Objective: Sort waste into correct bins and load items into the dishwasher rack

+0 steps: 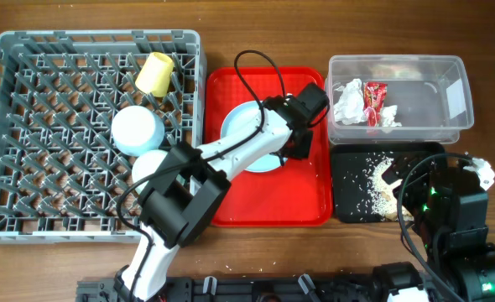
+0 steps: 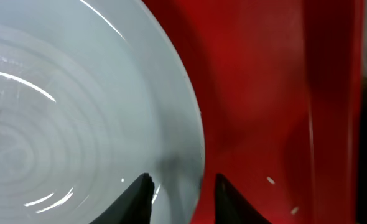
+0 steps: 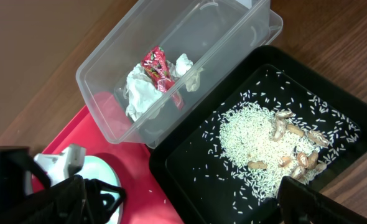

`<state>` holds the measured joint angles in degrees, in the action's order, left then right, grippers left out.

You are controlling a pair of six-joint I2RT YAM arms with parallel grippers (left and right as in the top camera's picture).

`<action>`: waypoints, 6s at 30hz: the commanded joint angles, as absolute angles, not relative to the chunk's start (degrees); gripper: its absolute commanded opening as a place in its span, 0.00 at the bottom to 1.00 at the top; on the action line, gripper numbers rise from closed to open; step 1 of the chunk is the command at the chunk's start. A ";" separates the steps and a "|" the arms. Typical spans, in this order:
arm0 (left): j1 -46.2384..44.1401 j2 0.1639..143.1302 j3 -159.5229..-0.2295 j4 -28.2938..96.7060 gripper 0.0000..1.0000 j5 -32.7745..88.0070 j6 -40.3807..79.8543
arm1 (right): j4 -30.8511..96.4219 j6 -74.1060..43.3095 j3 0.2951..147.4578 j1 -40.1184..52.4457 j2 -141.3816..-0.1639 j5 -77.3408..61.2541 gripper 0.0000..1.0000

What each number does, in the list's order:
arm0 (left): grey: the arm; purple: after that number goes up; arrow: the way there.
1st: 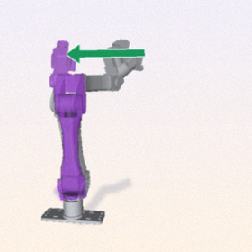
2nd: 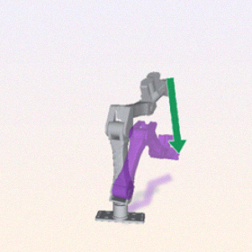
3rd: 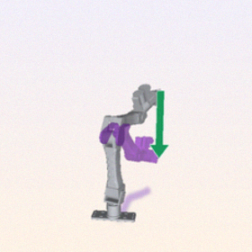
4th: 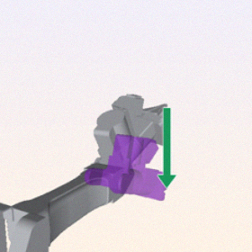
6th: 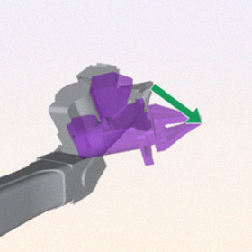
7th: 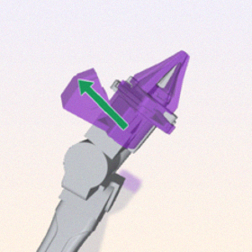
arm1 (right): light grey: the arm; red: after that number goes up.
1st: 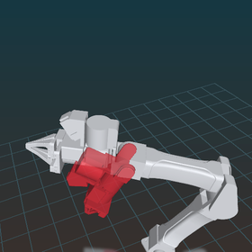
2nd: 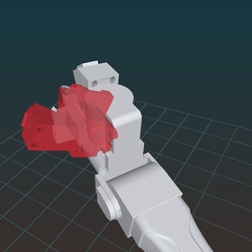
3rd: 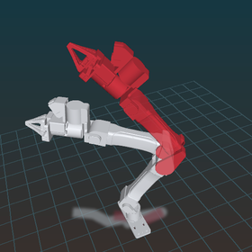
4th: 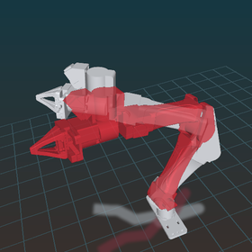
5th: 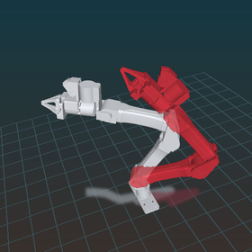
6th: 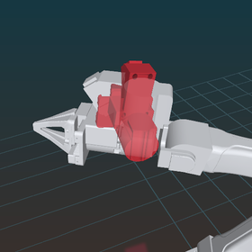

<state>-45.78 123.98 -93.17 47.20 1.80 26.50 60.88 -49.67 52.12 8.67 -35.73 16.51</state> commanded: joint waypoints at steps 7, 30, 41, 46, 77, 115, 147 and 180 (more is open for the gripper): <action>-46.61 125.29 -90.54 44.10 0.04 -1.54 26.33 | 60.93 -50.13 52.93 8.34 -35.79 15.99 1.00; 8.45 106.67 -98.65 57.12 0.04 80.18 9.39 | 60.93 -50.11 52.93 8.34 -35.79 15.99 1.00; 9.41 112.25 -98.63 46.96 0.04 67.61 10.57 | 60.93 -50.11 52.93 8.34 -35.79 15.99 1.00; 9.21 112.75 -98.63 44.34 0.04 67.59 12.29 | 60.93 -50.13 52.93 8.34 -35.79 15.99 0.99; 8.34 121.10 -98.54 30.39 0.22 61.43 14.33 | 60.93 -50.13 52.93 8.34 -35.79 15.99 1.00; -24.84 108.95 -98.54 36.71 0.17 -4.95 21.47 | 60.93 -50.11 52.93 8.34 -35.79 15.99 1.00; -10.22 76.29 -98.54 56.84 1.00 1.91 28.95 | 60.93 -50.13 52.93 8.34 -35.79 15.99 1.00; -10.22 76.29 -98.54 57.95 1.00 1.91 28.95 | -6.35 -18.20 7.18 0.78 -0.19 -5.58 1.00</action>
<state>-10.17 76.27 -98.35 58.08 1.50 29.06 -4.97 -19.18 9.87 1.02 -1.32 -1.63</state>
